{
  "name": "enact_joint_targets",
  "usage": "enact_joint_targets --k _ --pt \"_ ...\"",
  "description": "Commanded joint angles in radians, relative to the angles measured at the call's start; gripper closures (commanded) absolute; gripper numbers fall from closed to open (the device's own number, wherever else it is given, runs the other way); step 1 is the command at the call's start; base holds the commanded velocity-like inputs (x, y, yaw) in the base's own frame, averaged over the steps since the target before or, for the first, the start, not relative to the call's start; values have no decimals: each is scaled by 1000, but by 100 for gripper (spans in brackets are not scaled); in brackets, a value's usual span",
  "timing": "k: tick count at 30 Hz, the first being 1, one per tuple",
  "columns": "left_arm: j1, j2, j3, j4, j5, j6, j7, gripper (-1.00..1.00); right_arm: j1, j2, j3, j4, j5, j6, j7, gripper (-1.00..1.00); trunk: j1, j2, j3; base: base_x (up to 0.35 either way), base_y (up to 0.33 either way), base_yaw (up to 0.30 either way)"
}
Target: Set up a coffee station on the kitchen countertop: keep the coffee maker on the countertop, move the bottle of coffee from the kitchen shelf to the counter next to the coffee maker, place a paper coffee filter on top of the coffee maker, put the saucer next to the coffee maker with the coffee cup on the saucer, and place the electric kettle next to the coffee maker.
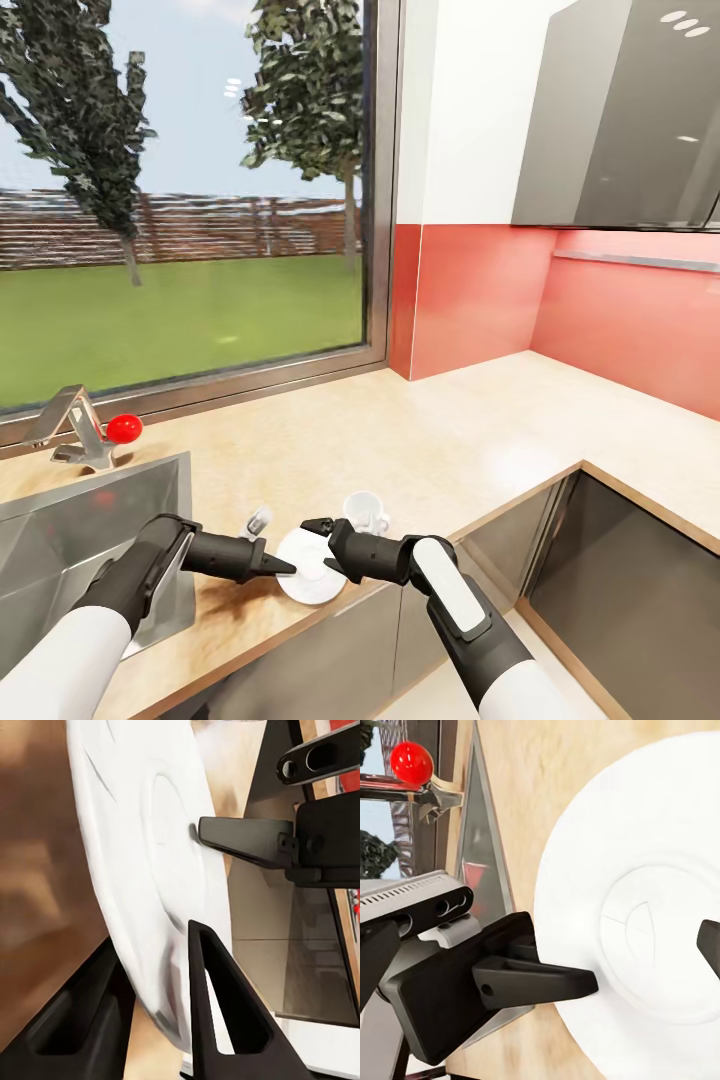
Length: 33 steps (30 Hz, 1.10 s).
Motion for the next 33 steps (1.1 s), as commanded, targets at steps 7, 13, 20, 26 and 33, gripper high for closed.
enact_joint_targets --k 7,13,20,26,33 --pt "-1 5 -1 -3 0 12 -12 100 0 0 1 30 7 5 -12 -100 0 -1 -1 0 0 0" --pt "-2 11 -4 -3 12 13 -13 100 0 0 1 -23 6 5 -12 -100 0 -1 -1 0 0 0" --pt "-3 15 -6 -3 26 14 -12 100 0 0 2 -138 6 5 -12 -100 0 -1 -1 0 0 0" --pt "-3 15 -6 -4 27 14 -11 100 0 0 1 -209 6 5 -12 -100 0 -1 -1 0 0 0" --pt "-3 15 -6 -5 27 14 -12 100 0 0 1 -250 6 5 -12 -100 0 -1 -1 -16 0 0"
